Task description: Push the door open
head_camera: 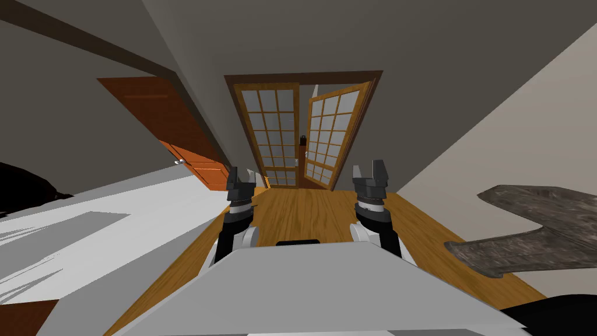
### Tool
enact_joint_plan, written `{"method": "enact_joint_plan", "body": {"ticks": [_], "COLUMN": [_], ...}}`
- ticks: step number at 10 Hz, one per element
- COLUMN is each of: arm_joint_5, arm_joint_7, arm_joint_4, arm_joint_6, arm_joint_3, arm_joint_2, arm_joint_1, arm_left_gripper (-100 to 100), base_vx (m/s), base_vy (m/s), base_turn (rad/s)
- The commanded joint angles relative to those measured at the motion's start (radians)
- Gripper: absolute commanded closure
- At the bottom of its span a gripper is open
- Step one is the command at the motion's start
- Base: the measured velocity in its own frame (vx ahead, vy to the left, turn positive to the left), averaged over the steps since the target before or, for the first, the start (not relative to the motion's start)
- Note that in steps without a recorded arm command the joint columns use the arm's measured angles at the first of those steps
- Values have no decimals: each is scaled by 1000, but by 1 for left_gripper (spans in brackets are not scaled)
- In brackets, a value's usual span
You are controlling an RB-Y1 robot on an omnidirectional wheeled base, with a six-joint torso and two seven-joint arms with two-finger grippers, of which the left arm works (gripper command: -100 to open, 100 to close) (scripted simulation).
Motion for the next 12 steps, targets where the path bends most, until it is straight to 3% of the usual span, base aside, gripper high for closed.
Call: {"method": "enact_joint_plan", "body": {"ticks": [1,4,12], "arm_joint_5": [-10,-20,-66], "arm_joint_7": [-30,-64,-208], "arm_joint_4": [34,73,238], "arm_joint_6": [-9,-19,-63], "arm_joint_3": [5,11,34], "arm_joint_2": [16,32,80], "arm_joint_1": [-9,-19,-62], "arm_left_gripper": [-100,-100,-100], "base_vx": [89,139,138], "base_vy": [3,-48,-47], "base_turn": [7,18,16]}}
